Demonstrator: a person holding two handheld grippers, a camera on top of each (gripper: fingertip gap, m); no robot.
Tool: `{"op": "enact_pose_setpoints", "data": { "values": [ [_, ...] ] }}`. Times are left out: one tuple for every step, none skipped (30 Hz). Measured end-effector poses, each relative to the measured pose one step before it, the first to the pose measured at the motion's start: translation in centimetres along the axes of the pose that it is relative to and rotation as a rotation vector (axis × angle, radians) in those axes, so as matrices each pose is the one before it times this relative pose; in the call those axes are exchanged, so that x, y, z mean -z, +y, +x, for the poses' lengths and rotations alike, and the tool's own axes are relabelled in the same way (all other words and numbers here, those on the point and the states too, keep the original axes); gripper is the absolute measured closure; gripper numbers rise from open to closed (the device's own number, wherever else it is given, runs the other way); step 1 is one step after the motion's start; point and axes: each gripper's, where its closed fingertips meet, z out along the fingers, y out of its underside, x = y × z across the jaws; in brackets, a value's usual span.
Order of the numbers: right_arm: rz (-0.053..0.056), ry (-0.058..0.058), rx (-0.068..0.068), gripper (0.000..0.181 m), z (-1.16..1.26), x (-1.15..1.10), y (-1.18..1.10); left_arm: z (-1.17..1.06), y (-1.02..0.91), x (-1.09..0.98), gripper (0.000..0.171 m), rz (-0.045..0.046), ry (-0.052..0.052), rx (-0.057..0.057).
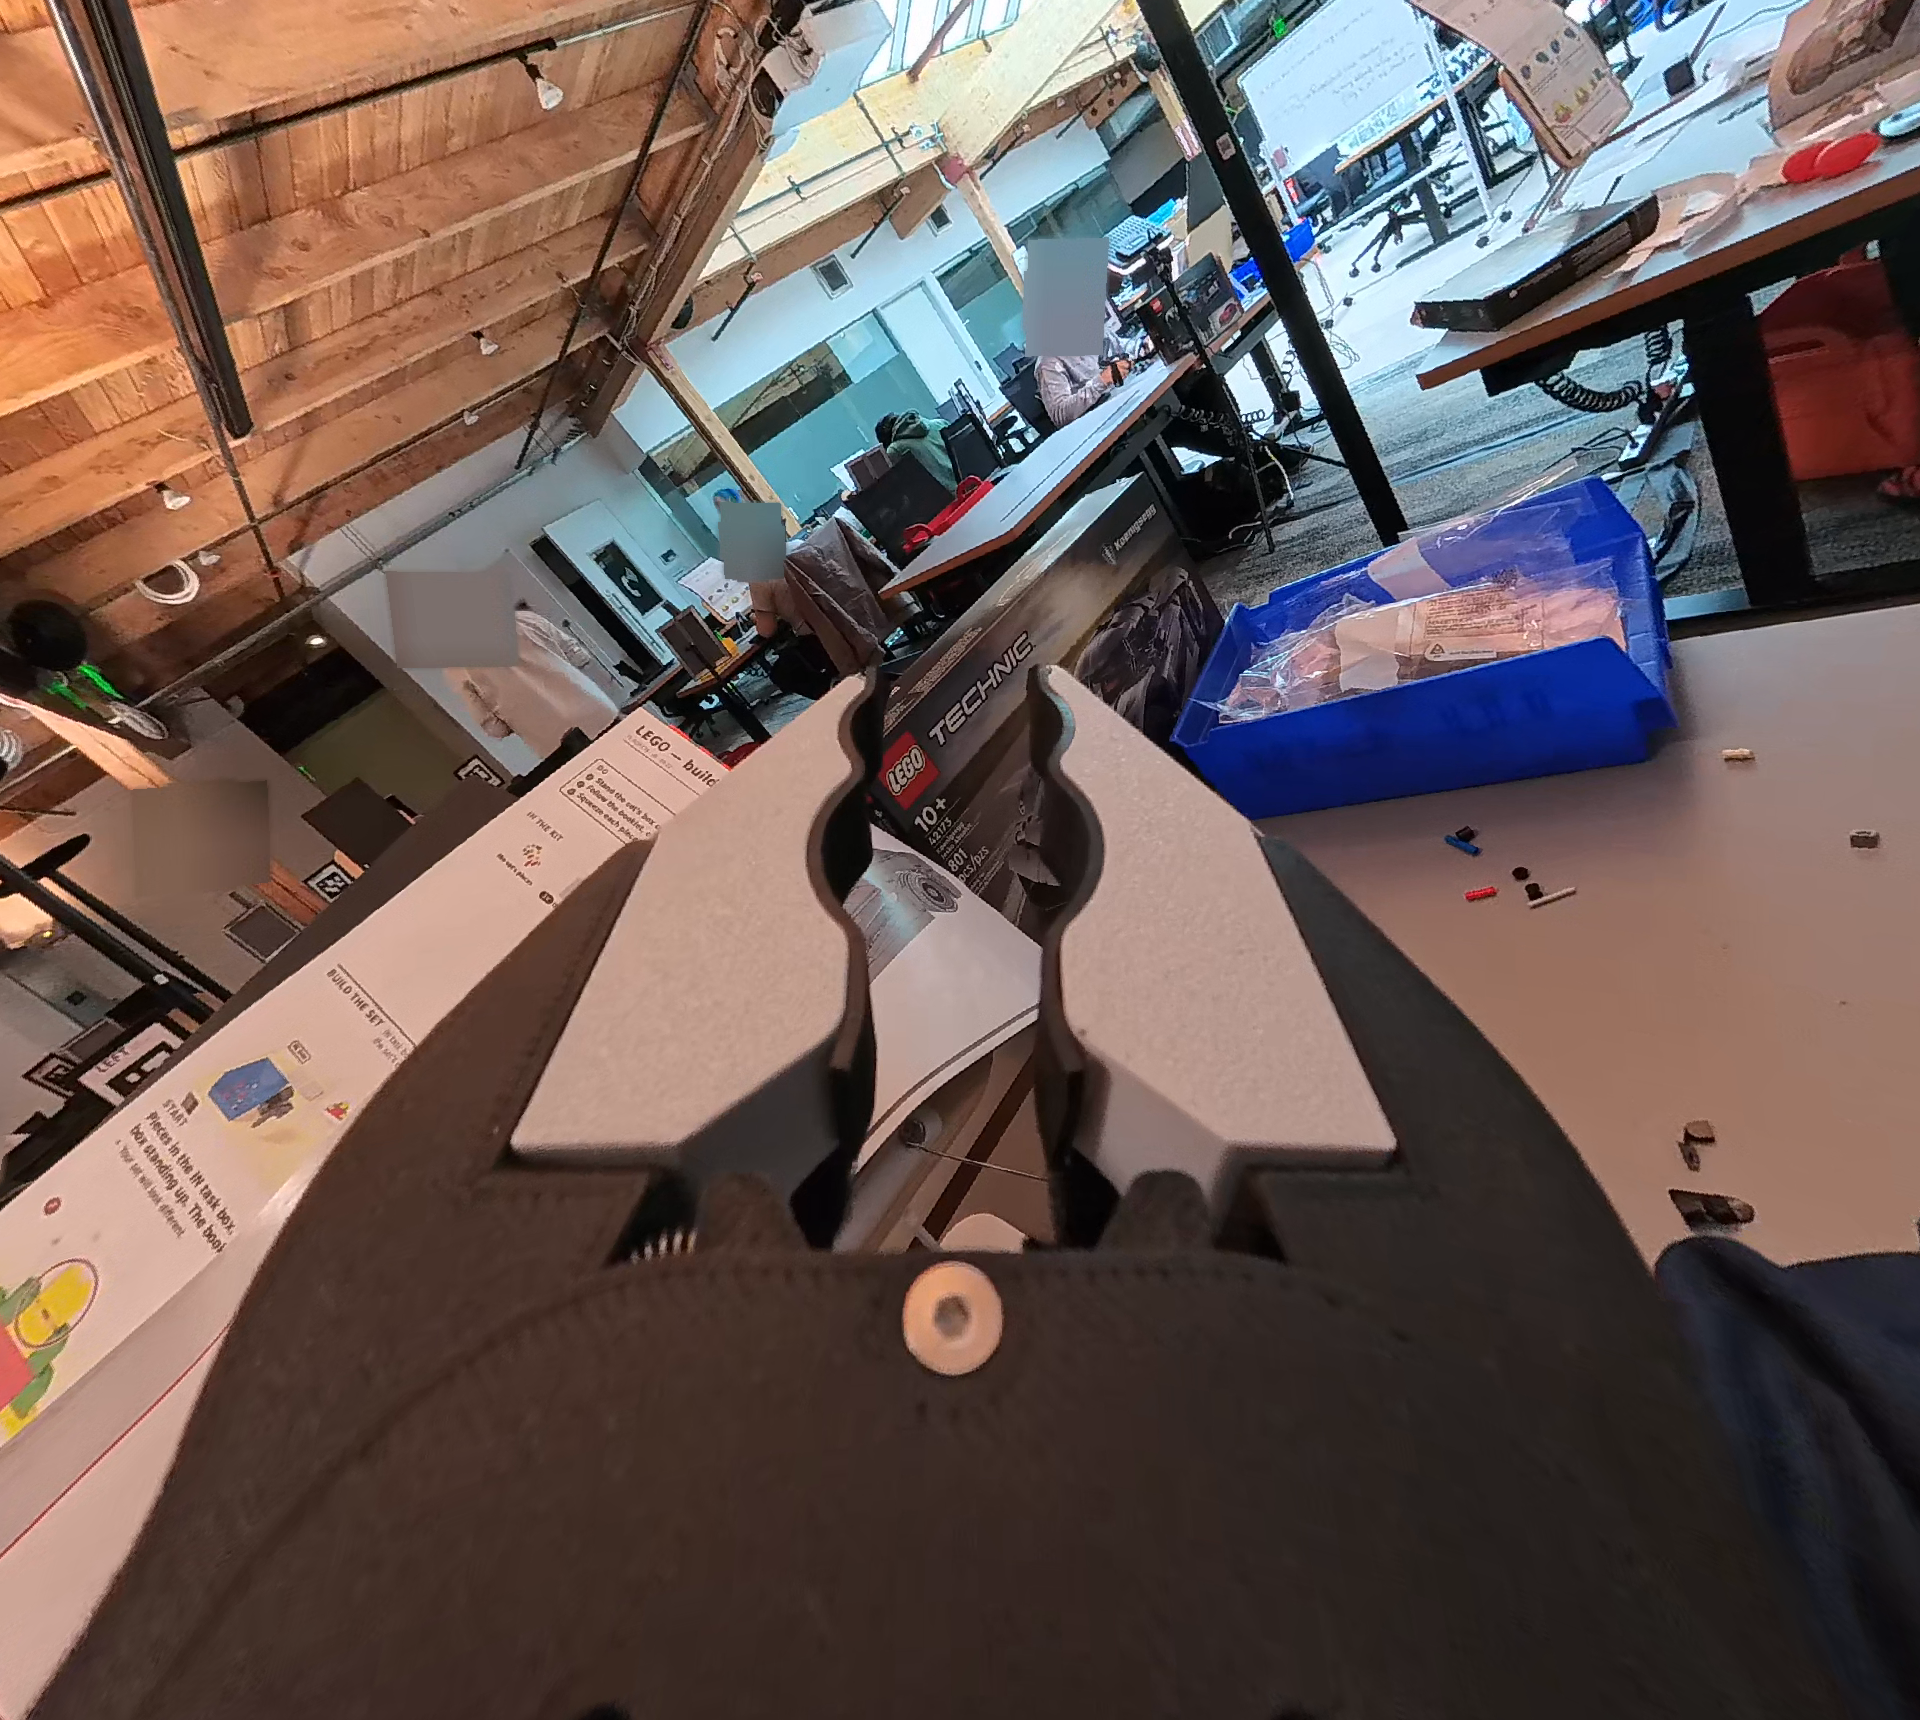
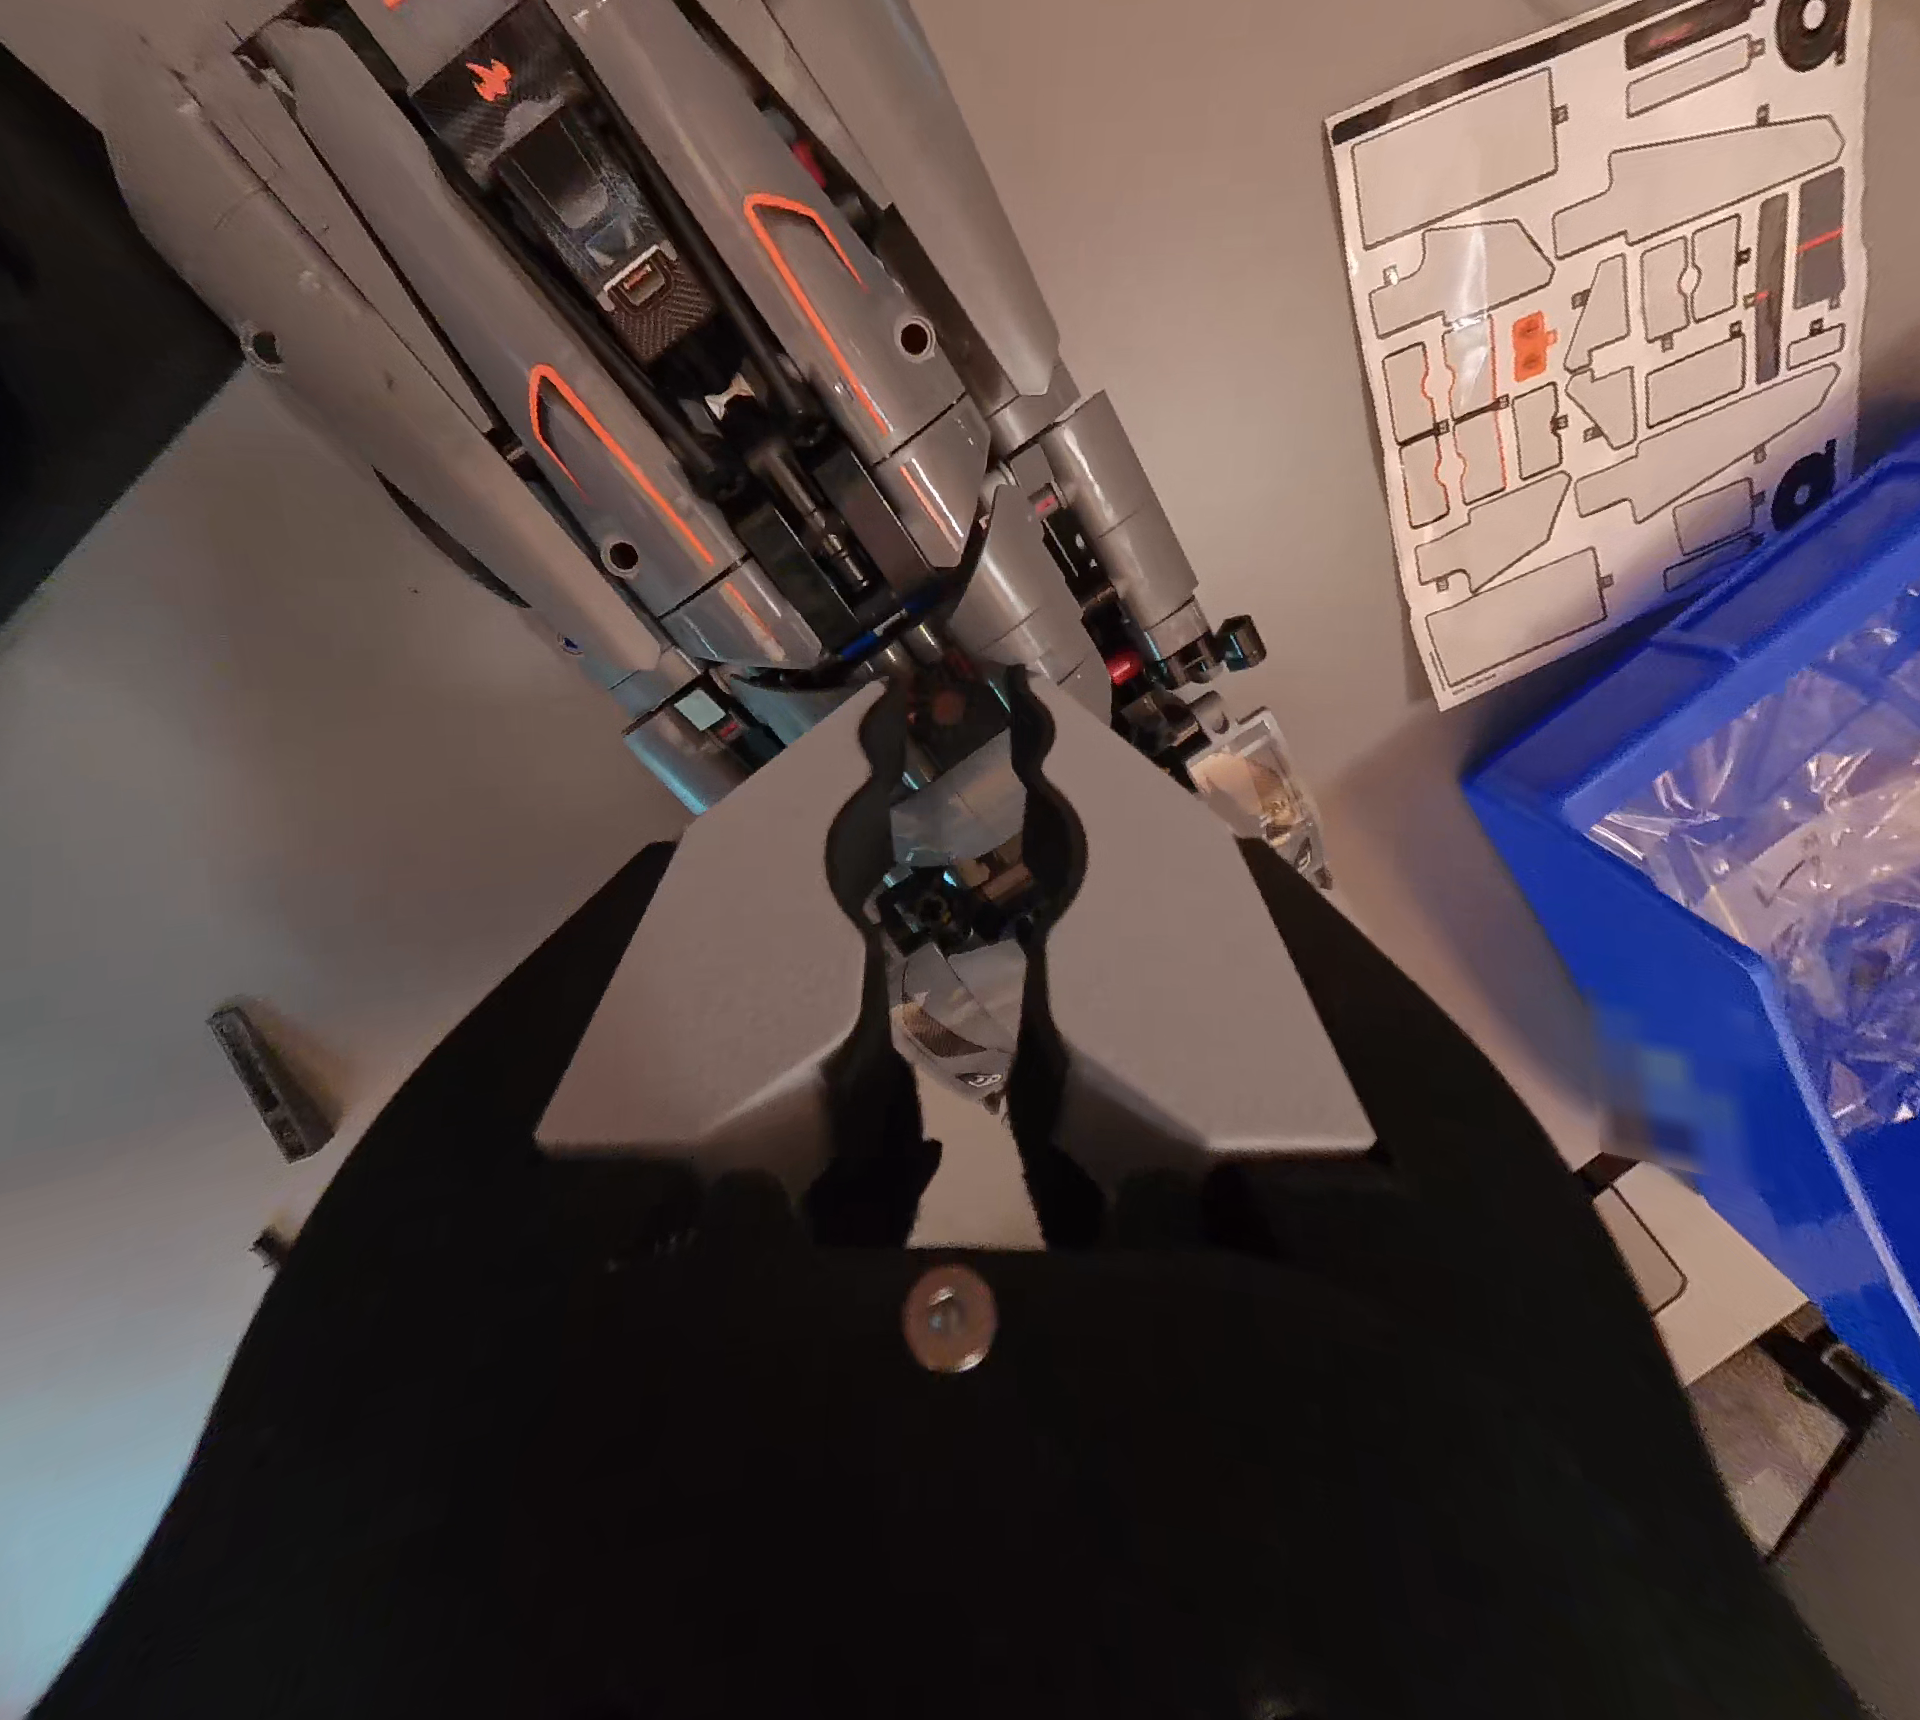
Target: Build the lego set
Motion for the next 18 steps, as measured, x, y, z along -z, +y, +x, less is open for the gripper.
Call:
{"op": "enact_pose_setpoints", "data": {
  "values": [
    [0.0004, -0.0051, 0.0002, 0.167, -0.024, -0.023, -0.012, -0.005, 0.021, -0.003, 0.148, -0.00074, -0.0003, -0.0005],
    [0.0008, -0.0075, -0.0065, 0.17, -0.03, 0.02, -0.002, -0.027, 0.003, -0.001, 0.148, 0.00035, -0.0017, -0.0013],
    [-0.0007, -0.006, -0.009, 0.171, -0.006, -0.004, 0.053, -0.036, -0.015, 0.019, 0.148, 0.00081, -0.0012, -0.0003],
    [-0.0043, -0.0028, -0.0117, 0.171, 0.024, 0.023, 0.069, -0.034, -0.014, 0.014, 0.148, 0.00107, 0.0, 0.001],
    [-0.0099, -0.0022, -0.0184, 0.171, 0.036, 0.011, 0.093, -0.01, -0.006, 0.002, 0.148, 0.00058, 0.0004, 0.0008],
    [-0.0127, -0.0023, -0.0232, 0.171, 0.048, 0.006, 0.13, -0.037, 0.015, -0.001, 0.147, -0.00015, -0.0012, -0.0005],
    [-0.0127, -0.0022, -0.0285, 0.171, 0.064, 0.02, 0.115, -0.007, 0.024, -0.011, 0.148, -0.00032, 0.0001, -0.0003],
    [-0.0118, -0.0039, -0.0387, 0.171, 0.074, 0.016, 0.099, 0.007, 0.013, -0.011, 0.148, -0.00074, 0.0013, 0.001],
    [-0.0096, -0.0032, -0.0381, 0.171, 0.062, 0.009, 0.071, 0.004, 0.016, -0.014, 0.148, -0.00071, 0.0004, 0.0006],
    [-0.0075, 0.0024, -0.0231, 0.171, 0.027, -0.007, 0.03, 0.019, -0.009, 0.0, 0.147, -0.00009, -0.0004, -0.001],
    [-0.0074, 0.0075, -0.0149, 0.171, -0.013, -0.016, 0.022, 0.025, -0.026, 0.0, 0.147, 0.00024, -0.0007, -0.0021],
    [-0.0084, 0.0062, -0.0218, 0.171, -0.02, 0.013, 0.015, 0.037, -0.03, -0.006, 0.147, -0.00006, 0.0012, -0.001],
    [-0.0084, 0.0056, -0.026, 0.171, -0.006, -0.016, -0.008, 0.059, -0.03, 0.002, 0.147, 0.00026, 0.0021, -0.0009],
    [-0.0066, 0.0063, -0.0256, 0.171, 0.017, -0.004, -0.013, 0.024, -0.024, 0.004, 0.147, -0.00053, 0.0001, -0.003],
    [-0.0048, 0.0046, -0.0347, 0.172, 0.031, -0.007, 0.003, 0.002, -0.016, 0.012, 0.148, -0.00134, -0.0007, -0.0027],
    [-0.0018, 0.0013, -0.0429, 0.171, 0.041, -0.011, -0.014, 0.011, -0.044, 0.026, 0.148, -0.00051, 0.0001, -0.0007],
    [0.0027, 0.0012, -0.0343, 0.171, 0.026, -0.009, -0.046, 0.052, -0.105, 0.061, 0.148, 0.00125, 0.0015, -0.0011],
    [0.0041, -0.0008, -0.0328, 0.171, 0.009, -0.005, -0.004, 0.054, -0.171, 0.096, 0.147, 0.00239, 0.001, -0.0035]
  ]
}}
